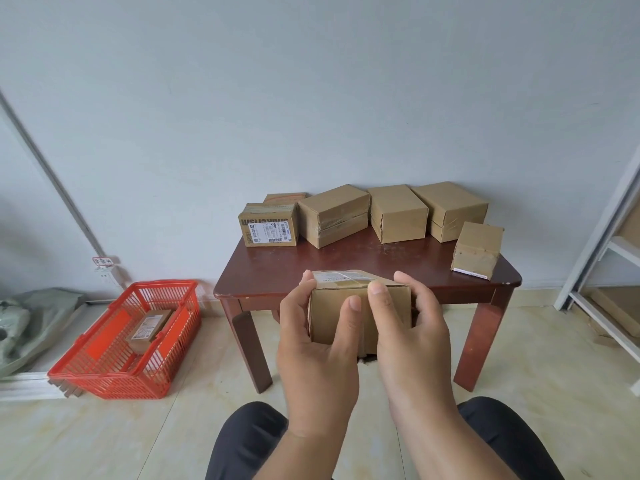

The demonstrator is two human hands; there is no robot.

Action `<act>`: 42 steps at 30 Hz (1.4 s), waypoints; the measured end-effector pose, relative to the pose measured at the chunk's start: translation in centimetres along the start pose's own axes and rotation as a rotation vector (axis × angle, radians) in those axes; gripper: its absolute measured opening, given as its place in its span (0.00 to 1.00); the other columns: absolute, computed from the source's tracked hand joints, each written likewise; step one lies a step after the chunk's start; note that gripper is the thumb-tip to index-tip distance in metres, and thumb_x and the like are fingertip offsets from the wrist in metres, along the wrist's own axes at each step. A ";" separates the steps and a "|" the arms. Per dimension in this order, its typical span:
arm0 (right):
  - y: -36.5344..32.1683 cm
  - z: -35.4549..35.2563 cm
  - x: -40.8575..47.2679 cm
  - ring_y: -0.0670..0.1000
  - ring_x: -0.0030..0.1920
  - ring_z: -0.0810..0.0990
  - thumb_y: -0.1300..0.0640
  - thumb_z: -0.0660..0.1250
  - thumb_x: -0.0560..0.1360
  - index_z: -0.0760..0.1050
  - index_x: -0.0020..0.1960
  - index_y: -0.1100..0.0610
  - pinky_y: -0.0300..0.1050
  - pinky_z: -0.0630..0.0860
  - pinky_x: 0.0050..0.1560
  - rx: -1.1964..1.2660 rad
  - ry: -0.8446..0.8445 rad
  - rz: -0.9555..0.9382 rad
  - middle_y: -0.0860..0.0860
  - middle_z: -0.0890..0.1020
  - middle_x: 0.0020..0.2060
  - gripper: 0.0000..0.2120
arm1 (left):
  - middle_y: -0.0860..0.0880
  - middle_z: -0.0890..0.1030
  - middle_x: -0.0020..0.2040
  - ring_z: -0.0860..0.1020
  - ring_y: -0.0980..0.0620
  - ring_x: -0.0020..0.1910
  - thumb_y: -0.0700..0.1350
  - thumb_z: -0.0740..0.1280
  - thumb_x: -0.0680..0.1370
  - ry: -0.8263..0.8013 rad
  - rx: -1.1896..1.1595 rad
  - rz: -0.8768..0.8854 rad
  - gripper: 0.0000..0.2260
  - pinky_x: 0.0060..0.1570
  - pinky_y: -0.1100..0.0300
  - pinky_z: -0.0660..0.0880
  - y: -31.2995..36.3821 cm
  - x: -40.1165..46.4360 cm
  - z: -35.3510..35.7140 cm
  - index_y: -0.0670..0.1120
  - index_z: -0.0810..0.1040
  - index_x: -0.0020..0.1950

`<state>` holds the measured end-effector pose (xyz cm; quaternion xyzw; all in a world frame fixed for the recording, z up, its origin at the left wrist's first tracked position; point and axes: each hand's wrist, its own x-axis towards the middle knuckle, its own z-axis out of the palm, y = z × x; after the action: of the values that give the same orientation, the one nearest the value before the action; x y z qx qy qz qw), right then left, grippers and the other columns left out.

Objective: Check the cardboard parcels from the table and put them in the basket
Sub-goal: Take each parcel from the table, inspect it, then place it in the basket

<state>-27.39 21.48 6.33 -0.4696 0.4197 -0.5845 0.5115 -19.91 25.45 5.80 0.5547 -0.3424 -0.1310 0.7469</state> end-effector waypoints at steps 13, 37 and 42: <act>0.3 -0.4 1.0 0.55 0.55 0.86 0.45 0.76 0.73 0.78 0.66 0.44 0.52 0.83 0.48 0.256 -0.027 0.353 0.51 0.87 0.54 0.22 | 0.65 0.80 0.66 0.78 0.60 0.68 0.55 0.72 0.81 -0.055 0.012 0.030 0.09 0.65 0.50 0.79 -1.3 0.7 -0.3 0.57 0.81 0.60; -0.9 -0.9 0.6 0.43 0.63 0.83 0.51 0.64 0.86 0.74 0.73 0.42 0.43 0.76 0.64 -0.080 -0.514 0.088 0.41 0.85 0.62 0.16 | 0.75 0.72 0.69 0.72 0.69 0.70 0.51 0.66 0.75 -0.374 0.019 -0.183 0.38 0.67 0.62 0.75 0.4 1.4 -1.9 0.63 0.55 0.83; -0.8 -1.2 0.9 0.43 0.65 0.82 0.49 0.63 0.75 0.71 0.77 0.44 0.45 0.75 0.68 -0.096 -0.549 0.084 0.42 0.85 0.63 0.29 | 0.67 0.68 0.77 0.69 0.64 0.75 0.49 0.63 0.76 -0.383 0.054 -0.173 0.37 0.75 0.54 0.70 0.2 1.6 -1.9 0.64 0.53 0.83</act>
<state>-28.74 20.67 6.99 -0.6162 0.3117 -0.3933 0.6070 -17.52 26.04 6.27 0.5670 -0.4325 -0.2884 0.6390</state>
